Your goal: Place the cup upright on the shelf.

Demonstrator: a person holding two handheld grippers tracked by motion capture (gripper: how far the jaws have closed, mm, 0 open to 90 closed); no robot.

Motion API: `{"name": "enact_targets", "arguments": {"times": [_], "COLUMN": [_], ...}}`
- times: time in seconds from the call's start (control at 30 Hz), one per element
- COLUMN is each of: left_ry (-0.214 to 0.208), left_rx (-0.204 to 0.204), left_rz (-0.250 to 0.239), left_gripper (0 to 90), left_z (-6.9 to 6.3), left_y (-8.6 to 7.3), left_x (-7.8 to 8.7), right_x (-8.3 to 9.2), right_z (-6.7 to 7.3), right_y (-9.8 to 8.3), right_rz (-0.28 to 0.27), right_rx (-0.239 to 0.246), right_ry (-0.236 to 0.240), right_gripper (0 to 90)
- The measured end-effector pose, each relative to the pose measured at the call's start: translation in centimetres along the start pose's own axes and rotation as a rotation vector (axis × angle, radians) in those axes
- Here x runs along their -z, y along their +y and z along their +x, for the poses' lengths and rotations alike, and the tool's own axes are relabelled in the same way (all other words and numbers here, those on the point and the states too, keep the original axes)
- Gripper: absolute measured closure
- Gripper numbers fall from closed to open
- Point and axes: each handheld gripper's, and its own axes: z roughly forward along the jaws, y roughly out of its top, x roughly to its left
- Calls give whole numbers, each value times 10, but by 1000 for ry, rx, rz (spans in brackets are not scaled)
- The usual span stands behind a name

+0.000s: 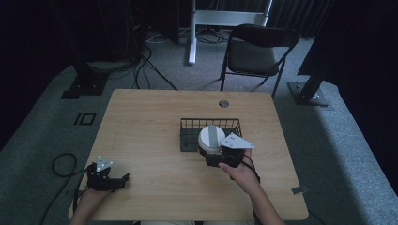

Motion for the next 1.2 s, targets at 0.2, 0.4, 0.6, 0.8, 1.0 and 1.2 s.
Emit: {"name": "enact_targets", "arguments": {"times": [0.2,0.4,0.6,0.8,1.0,1.2], "left_ry": [0,0,0,0,0,0], "left_rx": [0,0,0,1,1,1], "left_rz": [0,0,0,-1,0,0], "left_gripper": [5,5,5,5,5,5], "left_z": [0,0,0,0,0,0], "left_y": [0,0,0,0,0,0], "left_x": [0,0,0,0,0,0], "right_x": [-6,-11,-21,-35,-45,-54], "right_z": [-2,-6,-15,-25,-34,-38], "right_y": [9,19,28,35,38,39], "right_rz": [-10,-26,-36,-29,-22,-1], "right_rx": [-5,-23,-23,-27,-47,-57], "right_ry": [-24,-52,-124,-185,-231,-256], "right_gripper": [182,182,182,182,182,182]}}
